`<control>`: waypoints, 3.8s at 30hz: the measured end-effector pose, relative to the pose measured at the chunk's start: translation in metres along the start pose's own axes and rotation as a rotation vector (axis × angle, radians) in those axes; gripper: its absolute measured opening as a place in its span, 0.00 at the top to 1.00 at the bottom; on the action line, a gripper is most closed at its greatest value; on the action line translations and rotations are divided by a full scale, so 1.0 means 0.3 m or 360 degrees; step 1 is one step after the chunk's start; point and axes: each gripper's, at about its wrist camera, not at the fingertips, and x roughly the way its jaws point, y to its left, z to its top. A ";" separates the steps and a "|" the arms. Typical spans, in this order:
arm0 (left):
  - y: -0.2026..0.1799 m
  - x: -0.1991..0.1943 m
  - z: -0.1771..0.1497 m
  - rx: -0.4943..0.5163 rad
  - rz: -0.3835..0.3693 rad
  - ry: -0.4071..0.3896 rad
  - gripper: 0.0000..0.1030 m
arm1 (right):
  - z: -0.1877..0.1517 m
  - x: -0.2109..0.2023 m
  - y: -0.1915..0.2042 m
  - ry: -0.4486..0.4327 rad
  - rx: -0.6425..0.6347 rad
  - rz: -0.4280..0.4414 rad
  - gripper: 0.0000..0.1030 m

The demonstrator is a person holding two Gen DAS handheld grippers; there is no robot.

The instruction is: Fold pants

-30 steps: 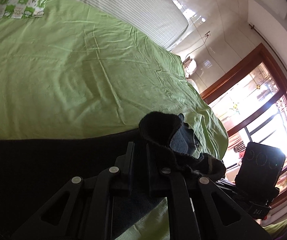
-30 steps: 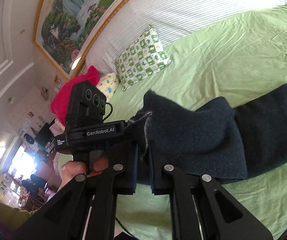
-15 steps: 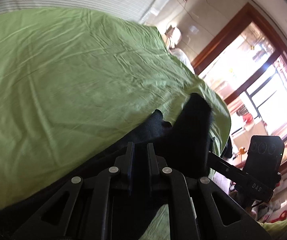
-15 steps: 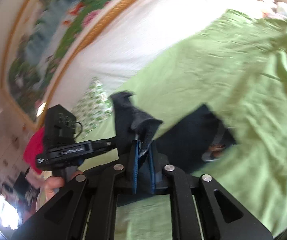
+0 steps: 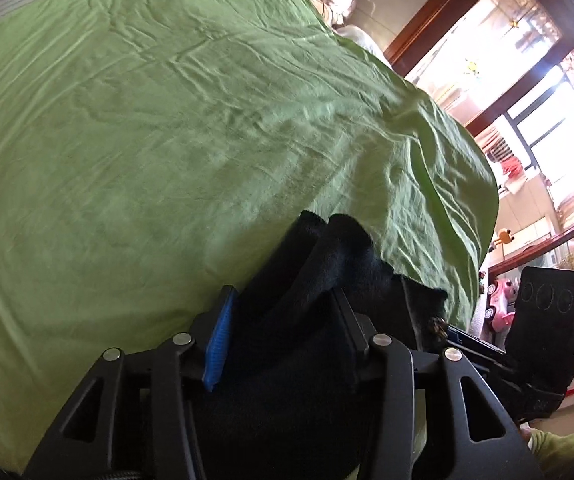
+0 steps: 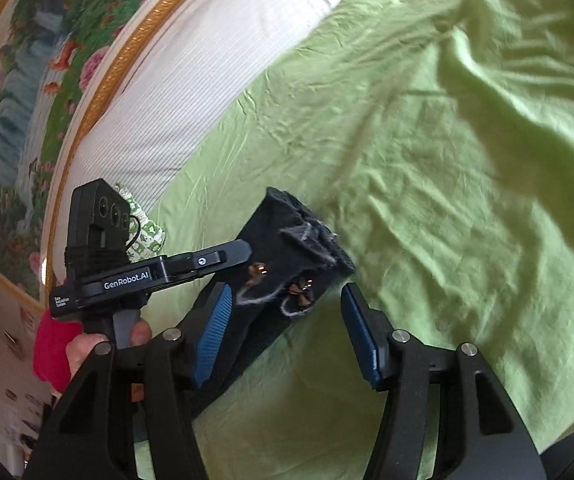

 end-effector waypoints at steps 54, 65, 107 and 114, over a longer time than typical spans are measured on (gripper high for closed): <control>0.464 -0.551 -0.868 -0.1014 -0.0137 -0.0809 0.92 | -0.384 0.395 0.542 0.0763 -0.0744 0.0659 0.56; 0.410 -0.663 -0.958 -0.1064 0.0017 -0.0936 0.69 | -0.391 0.348 0.602 0.0743 -0.0757 0.0772 0.50; 0.395 -0.995 -1.613 -0.1600 0.0422 -0.1316 0.55 | -0.547 0.481 0.927 0.0939 -0.0974 0.0934 0.45; 0.417 -1.004 -1.670 -0.1685 0.0410 -0.1358 0.55 | -0.575 0.532 0.982 0.0996 -0.1015 0.0932 0.45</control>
